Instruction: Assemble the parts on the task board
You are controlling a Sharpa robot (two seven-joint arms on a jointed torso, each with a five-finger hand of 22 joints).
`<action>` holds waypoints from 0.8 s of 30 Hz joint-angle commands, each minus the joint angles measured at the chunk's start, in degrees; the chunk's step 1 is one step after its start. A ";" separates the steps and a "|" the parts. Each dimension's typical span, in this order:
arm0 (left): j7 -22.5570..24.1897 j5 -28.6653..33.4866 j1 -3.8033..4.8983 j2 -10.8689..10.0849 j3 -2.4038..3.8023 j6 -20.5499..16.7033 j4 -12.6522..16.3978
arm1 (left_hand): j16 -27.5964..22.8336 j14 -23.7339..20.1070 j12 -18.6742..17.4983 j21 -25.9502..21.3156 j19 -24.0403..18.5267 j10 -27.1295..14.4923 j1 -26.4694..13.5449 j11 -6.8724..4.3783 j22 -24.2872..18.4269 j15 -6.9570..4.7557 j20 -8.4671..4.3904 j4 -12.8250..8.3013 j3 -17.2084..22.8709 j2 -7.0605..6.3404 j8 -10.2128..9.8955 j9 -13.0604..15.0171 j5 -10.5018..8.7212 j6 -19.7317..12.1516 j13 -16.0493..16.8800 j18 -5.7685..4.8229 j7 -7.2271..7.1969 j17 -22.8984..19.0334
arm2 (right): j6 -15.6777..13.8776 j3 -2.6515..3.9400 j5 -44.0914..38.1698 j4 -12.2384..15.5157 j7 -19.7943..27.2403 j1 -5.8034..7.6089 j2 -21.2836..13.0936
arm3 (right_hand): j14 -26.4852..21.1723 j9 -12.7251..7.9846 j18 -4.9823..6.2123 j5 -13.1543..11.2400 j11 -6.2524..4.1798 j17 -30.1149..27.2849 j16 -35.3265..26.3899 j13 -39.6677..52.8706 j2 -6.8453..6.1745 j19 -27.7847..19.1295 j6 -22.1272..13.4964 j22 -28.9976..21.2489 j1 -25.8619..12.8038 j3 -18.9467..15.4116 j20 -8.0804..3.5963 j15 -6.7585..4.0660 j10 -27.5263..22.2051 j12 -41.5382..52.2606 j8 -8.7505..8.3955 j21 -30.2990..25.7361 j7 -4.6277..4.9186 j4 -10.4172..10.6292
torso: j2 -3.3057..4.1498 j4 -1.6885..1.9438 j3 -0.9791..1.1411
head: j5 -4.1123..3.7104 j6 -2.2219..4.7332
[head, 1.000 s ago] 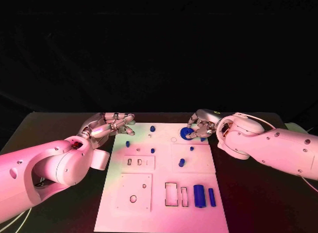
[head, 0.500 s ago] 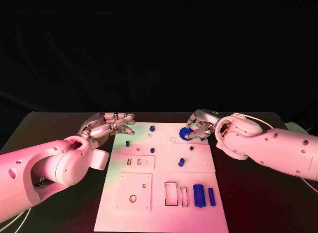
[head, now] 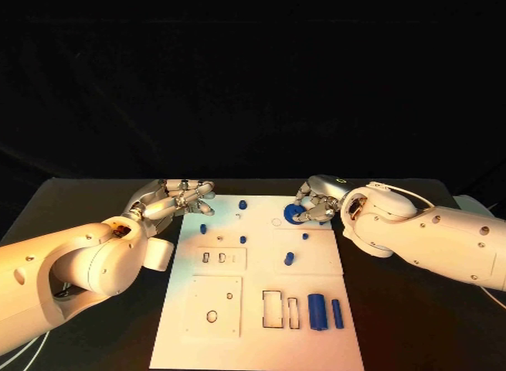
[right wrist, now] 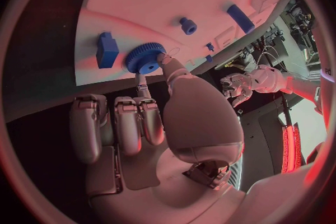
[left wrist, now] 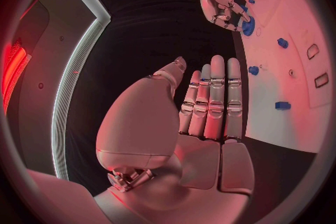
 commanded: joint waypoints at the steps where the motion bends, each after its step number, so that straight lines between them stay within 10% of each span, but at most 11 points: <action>1: 0.14 0.08 0.06 0.02 0.02 1.19 0.04 | 0.29 -0.52 -0.27 0.32 -0.38 -0.34 -0.26 -0.07 0.09 0.02 -0.17 -0.09 -0.23 0.41 -0.23 0.02 -0.17 0.00 0.00 0.51 0.16 0.09 | -2.30 -0.01 -1.88 0.76 0.04 -0.09 -0.14 | 6.18 0.11 -0.85 0.58 -0.40 15.08 0.22 14.72 -0.09 1.38 0.53 8.73 -0.49 0.47 -0.34 -0.42 5.58 0.34 -0.31 0.42 0.07 -0.01 | -0.03 -0.01 0.01 | 0.07 0.09; 24: 0.25 1.14 0.05 0.10 0.01 1.47 -0.42 | 0.40 -0.67 -0.35 0.50 -0.53 -0.41 0.07 -0.05 0.19 0.02 -0.14 -0.23 -0.06 0.62 -0.29 0.03 -0.16 -0.01 0.00 0.53 0.19 0.13 | -8.68 0.24 -10.64 6.74 -0.20 0.53 4.77 | 6.18 0.07 -1.05 2.28 -0.51 15.08 0.22 15.04 -0.73 1.94 1.08 9.53 -0.30 1.83 -0.44 -0.52 5.85 0.56 -0.93 0.95 -0.02 -0.23 | 0.01 0.13 -0.06 | 0.26 0.70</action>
